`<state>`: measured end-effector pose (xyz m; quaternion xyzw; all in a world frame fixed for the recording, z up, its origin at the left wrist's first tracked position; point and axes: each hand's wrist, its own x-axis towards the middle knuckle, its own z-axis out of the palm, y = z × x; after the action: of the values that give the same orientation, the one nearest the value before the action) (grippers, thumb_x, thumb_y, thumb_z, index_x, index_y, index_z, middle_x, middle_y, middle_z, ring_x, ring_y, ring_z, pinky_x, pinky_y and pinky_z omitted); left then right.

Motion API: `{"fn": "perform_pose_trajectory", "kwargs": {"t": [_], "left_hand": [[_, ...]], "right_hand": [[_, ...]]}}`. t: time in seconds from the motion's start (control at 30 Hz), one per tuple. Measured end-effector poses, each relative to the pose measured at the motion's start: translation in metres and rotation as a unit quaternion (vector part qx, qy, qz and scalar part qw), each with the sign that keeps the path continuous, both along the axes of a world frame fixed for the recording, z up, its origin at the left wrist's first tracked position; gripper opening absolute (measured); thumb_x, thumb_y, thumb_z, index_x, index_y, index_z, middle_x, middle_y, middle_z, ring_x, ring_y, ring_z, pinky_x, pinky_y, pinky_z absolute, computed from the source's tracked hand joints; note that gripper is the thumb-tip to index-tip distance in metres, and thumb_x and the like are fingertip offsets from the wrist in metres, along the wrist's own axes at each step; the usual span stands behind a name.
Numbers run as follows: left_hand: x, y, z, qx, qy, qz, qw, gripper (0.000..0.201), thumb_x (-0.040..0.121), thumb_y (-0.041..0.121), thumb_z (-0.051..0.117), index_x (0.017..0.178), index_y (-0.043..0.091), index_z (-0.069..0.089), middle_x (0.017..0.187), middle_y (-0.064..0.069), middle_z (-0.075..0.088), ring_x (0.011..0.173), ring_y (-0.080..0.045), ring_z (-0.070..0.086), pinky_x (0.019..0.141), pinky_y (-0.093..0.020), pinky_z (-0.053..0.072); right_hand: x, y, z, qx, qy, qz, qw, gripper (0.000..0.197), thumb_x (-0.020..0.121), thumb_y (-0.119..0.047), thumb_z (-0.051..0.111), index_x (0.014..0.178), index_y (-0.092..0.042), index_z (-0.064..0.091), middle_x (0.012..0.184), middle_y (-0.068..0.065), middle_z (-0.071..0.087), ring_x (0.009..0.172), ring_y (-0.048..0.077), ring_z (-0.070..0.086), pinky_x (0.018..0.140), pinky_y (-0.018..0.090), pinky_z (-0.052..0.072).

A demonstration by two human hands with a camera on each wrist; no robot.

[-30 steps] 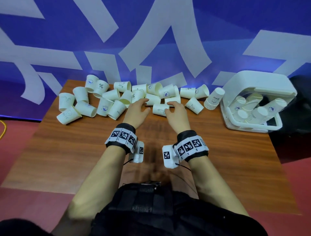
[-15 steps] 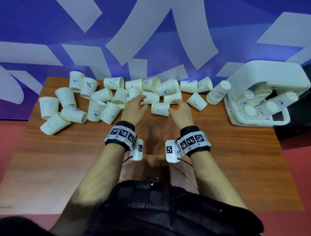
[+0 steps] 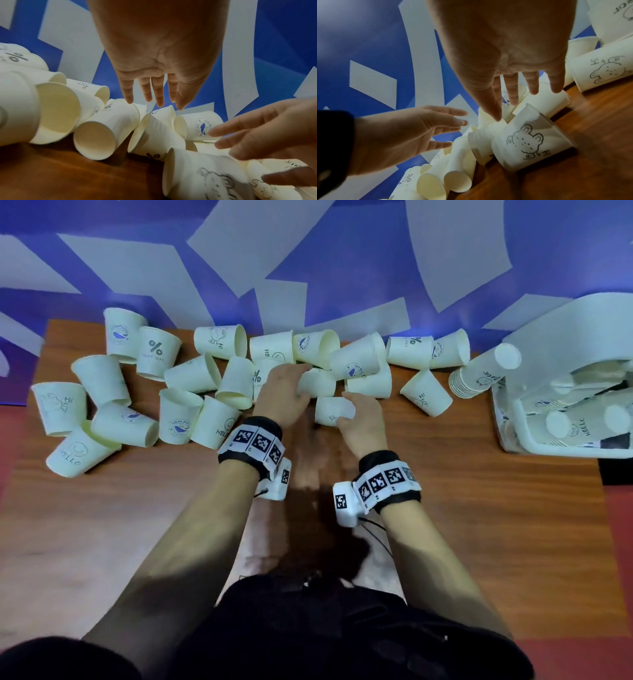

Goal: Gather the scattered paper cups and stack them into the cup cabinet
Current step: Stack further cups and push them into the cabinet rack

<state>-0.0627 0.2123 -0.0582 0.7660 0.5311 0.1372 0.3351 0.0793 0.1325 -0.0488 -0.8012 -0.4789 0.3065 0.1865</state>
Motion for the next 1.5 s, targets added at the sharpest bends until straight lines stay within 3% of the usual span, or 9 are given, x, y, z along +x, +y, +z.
{"fn": "perform_pose_trajectory", "kwargs": {"t": [0.23, 0.37, 0.73, 0.97, 1.1, 1.2, 1.3, 1.4, 1.5], "left_hand": [[0.007, 0.027, -0.012, -0.041, 0.064, -0.04, 0.996, 0.058, 0.086, 0.014, 0.057, 0.142, 0.014, 0.041, 0.142, -0.012, 0.044, 0.135, -0.028, 0.029, 0.109, -0.035, 0.025], [0.01, 0.027, -0.022, -0.04, 0.084, -0.053, 0.994, 0.053, 0.086, 0.015, 0.06, 0.137, 0.014, 0.045, 0.141, -0.009, 0.043, 0.13, -0.029, 0.033, 0.104, -0.035, 0.029], [0.016, -0.008, -0.021, -0.123, 0.197, -0.076, 0.97, 0.068, 0.078, 0.04, 0.069, 0.13, 0.008, 0.039, 0.125, -0.017, 0.049, 0.113, -0.034, 0.049, 0.088, -0.038, 0.04], [-0.012, -0.039, 0.01, -0.11, 0.064, 0.056, 0.99, 0.08, 0.075, 0.048, 0.074, 0.136, 0.008, 0.04, 0.13, -0.013, 0.045, 0.115, -0.029, 0.05, 0.095, -0.037, 0.04], [-0.022, -0.058, 0.036, -0.089, -0.069, 0.151, 0.982, 0.075, 0.079, 0.05, 0.071, 0.135, 0.007, 0.045, 0.13, -0.012, 0.055, 0.118, -0.028, 0.052, 0.094, -0.032, 0.04], [-0.023, -0.074, 0.056, -0.088, -0.156, 0.173, 0.969, 0.068, 0.084, 0.045, 0.067, 0.137, 0.011, 0.042, 0.13, -0.006, 0.054, 0.118, -0.022, 0.051, 0.091, -0.026, 0.037], [-0.019, -0.09, 0.074, -0.079, -0.207, 0.152, 0.963, 0.062, 0.085, 0.038, 0.069, 0.135, 0.014, 0.043, 0.121, 0.001, 0.053, 0.111, -0.016, 0.05, 0.087, -0.024, 0.035], [-0.01, -0.104, 0.086, -0.061, -0.222, 0.14, 0.963, 0.062, 0.082, 0.034, 0.072, 0.133, 0.014, 0.045, 0.113, 0.006, 0.051, 0.104, -0.012, 0.049, 0.083, -0.022, 0.034], [0.003, -0.12, 0.095, -0.043, -0.215, 0.112, 0.969, 0.06, 0.083, 0.03, 0.073, 0.133, 0.014, 0.045, 0.112, 0.008, 0.049, 0.101, -0.007, 0.046, 0.079, -0.017, 0.031]], "right_hand": [[-0.002, 0.01, -0.022, -0.087, -0.028, 0.022, 0.996, 0.035, 0.086, -0.022, 0.055, 0.12, -0.021, 0.057, 0.123, 0.007, 0.055, 0.126, 0.034, 0.039, 0.101, 0.047, 0.035], [-0.008, 0.002, -0.023, -0.133, -0.024, 0.009, 0.991, 0.053, 0.084, -0.021, 0.06, 0.134, -0.026, 0.044, 0.132, 0.008, 0.043, 0.129, 0.031, 0.032, 0.103, 0.044, 0.029], [0.01, -0.025, -0.011, -0.175, 0.072, -0.067, 0.98, 0.066, 0.072, -0.031, 0.078, 0.126, -0.013, 0.045, 0.121, 0.009, 0.057, 0.108, 0.027, 0.057, 0.093, 0.044, 0.047], [0.013, -0.043, 0.024, -0.027, 0.179, -0.142, 0.973, 0.076, 0.08, -0.026, 0.074, 0.141, -0.014, 0.03, 0.128, 0.005, 0.051, 0.109, 0.018, 0.053, 0.087, 0.029, 0.044], [0.009, -0.052, 0.052, 0.076, 0.279, -0.15, 0.945, 0.09, 0.08, -0.02, 0.074, 0.15, -0.025, 0.018, 0.142, -0.003, 0.041, 0.12, 0.013, 0.05, 0.101, 0.037, 0.046], [0.012, -0.063, 0.072, 0.142, 0.32, -0.133, 0.927, 0.083, 0.085, -0.008, 0.068, 0.15, -0.026, 0.019, 0.131, -0.009, 0.045, 0.106, -0.002, 0.054, 0.087, 0.021, 0.052], [0.016, -0.076, 0.088, 0.168, 0.327, -0.13, 0.921, 0.07, 0.086, -0.007, 0.066, 0.142, -0.026, 0.029, 0.128, 0.003, 0.05, 0.104, 0.009, 0.058, 0.07, 0.013, 0.051], [0.02, -0.09, 0.099, 0.199, 0.329, -0.172, 0.907, 0.055, 0.084, -0.006, 0.067, 0.127, -0.021, 0.036, 0.115, 0.007, 0.055, 0.105, 0.022, 0.06, 0.079, 0.024, 0.054], [0.031, -0.102, 0.107, 0.215, 0.318, -0.208, 0.9, 0.053, 0.084, -0.011, 0.069, 0.127, -0.014, 0.037, 0.114, 0.008, 0.056, 0.104, 0.021, 0.059, 0.085, 0.031, 0.052]]}}
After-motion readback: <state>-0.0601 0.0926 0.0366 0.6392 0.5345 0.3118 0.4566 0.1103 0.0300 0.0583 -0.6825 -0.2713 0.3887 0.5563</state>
